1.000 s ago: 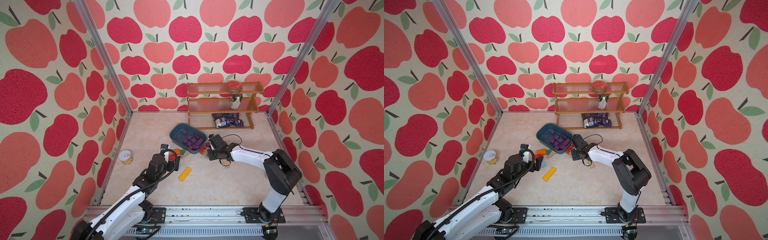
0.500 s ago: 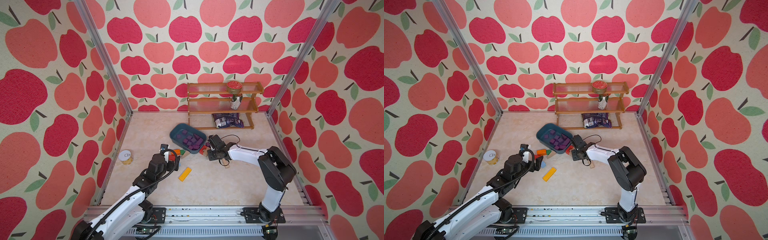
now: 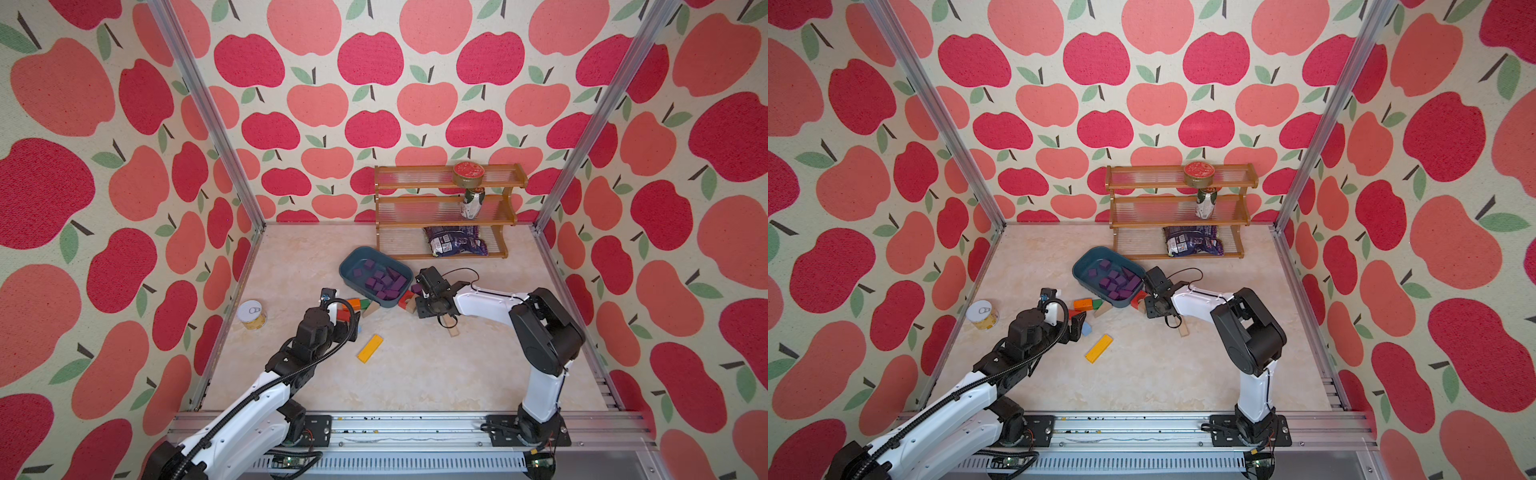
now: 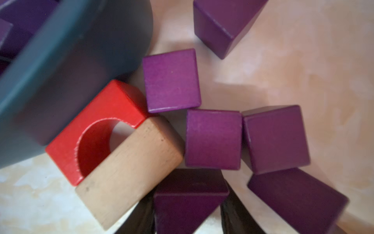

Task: Pick purple bricks into the storage bin
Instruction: Pick up the building block from the center of the board.

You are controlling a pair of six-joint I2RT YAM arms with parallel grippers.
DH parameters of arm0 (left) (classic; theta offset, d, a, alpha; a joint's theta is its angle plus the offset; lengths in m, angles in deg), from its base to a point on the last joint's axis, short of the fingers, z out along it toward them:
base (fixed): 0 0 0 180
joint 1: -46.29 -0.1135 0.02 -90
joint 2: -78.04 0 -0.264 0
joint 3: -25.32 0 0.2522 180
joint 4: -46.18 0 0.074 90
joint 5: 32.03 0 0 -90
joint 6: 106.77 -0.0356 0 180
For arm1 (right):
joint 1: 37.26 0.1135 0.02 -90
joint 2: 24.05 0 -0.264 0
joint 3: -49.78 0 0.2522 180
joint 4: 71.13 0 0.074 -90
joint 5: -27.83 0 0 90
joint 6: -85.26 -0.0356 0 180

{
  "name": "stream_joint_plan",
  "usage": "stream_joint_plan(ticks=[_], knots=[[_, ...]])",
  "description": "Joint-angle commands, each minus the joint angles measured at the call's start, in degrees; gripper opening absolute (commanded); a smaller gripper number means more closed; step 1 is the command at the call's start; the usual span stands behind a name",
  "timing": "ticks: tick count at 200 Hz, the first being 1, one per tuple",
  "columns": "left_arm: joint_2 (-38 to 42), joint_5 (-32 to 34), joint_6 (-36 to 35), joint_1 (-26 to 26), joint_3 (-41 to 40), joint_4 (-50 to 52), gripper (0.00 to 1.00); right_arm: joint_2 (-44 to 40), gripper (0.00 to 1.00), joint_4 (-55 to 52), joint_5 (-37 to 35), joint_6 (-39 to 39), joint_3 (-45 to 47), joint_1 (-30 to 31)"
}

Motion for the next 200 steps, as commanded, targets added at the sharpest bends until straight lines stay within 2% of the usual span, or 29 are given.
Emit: stream_joint_plan(ticks=[1,30,60,76,105,142,200], knots=[[-0.2,-0.2,0.7,-0.3,-0.8,-0.5,0.99,1.7,0.51,-1.4,-1.2,-0.5,-1.6,-0.5],[-0.4,-0.3,0.7,-0.3,-0.8,-0.6,0.99,2.8,0.53,-1.3,-0.8,-0.7,-2.6,-1.0],[-0.4,-0.2,0.7,-0.3,-0.8,-0.5,0.99,3.4,0.43,-0.8,0.5,-0.5,-3.5,-1.2],[-0.4,-0.2,0.7,-0.4,-0.8,-0.5,0.99,3.3,0.34,-0.9,0.7,-0.3,-3.5,-1.3],[-0.4,-0.2,0.7,-0.4,-0.8,-0.6,0.99,2.5,0.29,-0.8,0.8,-0.2,-2.8,-1.2],[-0.9,-0.5,0.8,-0.4,-0.7,-0.7,0.99,1.1,0.25,0.1,1.4,0.2,-1.8,-1.2],[-1.0,-0.6,0.9,-0.4,-0.6,-0.6,0.99,-0.8,0.25,-0.2,1.6,0.2,-1.4,-1.3]])
